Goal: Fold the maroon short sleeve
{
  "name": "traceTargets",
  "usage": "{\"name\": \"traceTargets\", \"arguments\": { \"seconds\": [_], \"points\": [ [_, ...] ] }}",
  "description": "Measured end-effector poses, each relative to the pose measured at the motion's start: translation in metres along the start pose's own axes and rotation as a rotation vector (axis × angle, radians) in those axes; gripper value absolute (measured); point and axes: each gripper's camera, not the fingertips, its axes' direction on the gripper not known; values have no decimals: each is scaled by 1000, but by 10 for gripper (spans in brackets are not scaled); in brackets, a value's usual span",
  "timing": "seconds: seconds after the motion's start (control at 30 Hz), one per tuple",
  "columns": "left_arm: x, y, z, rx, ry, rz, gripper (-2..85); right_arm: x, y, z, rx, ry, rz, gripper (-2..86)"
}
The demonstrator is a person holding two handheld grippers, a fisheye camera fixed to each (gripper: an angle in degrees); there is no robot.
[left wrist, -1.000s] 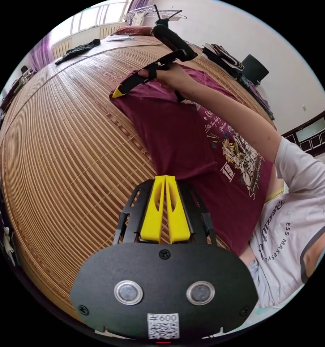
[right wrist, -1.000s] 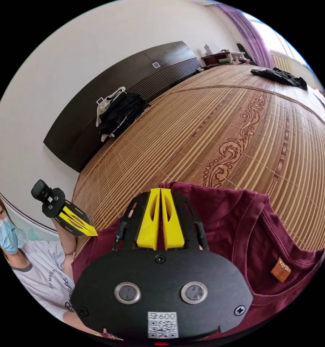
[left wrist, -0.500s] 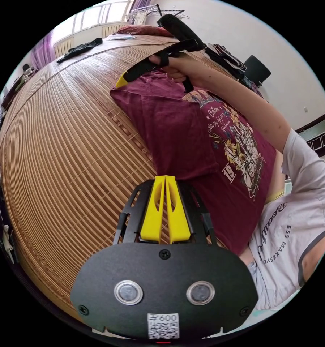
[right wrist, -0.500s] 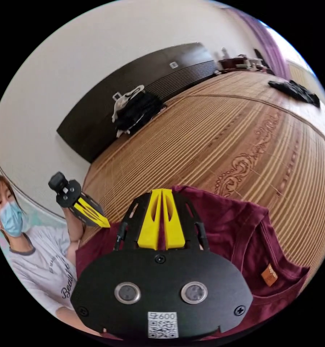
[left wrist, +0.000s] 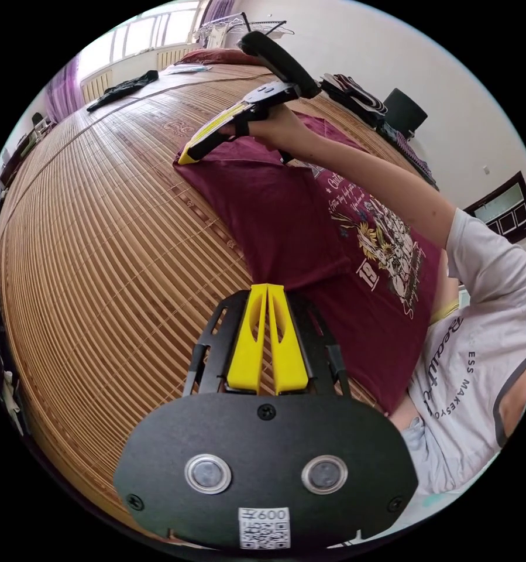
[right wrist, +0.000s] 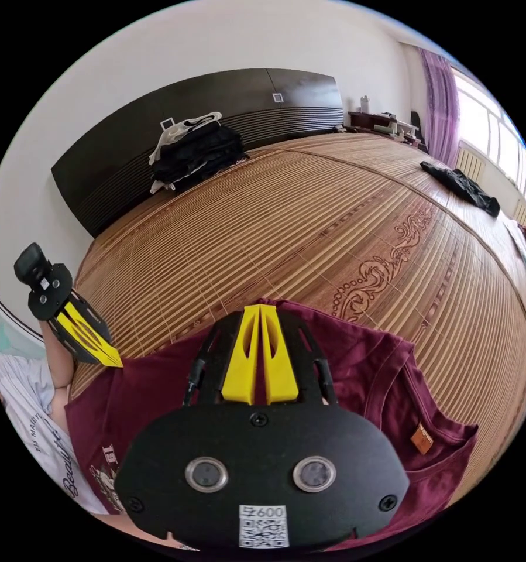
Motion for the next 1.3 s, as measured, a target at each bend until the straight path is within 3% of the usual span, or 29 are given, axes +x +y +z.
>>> {"name": "traceTargets", "arguments": {
  "seconds": [1.0,1.3],
  "points": [
    [-56,-9,-28,0,124,-46,0,-14,48,51,35,38,-29,-8],
    [-55,-4,-56,37,180,57,1,-12,55,60,39,44,-30,-8]
  ]
}}
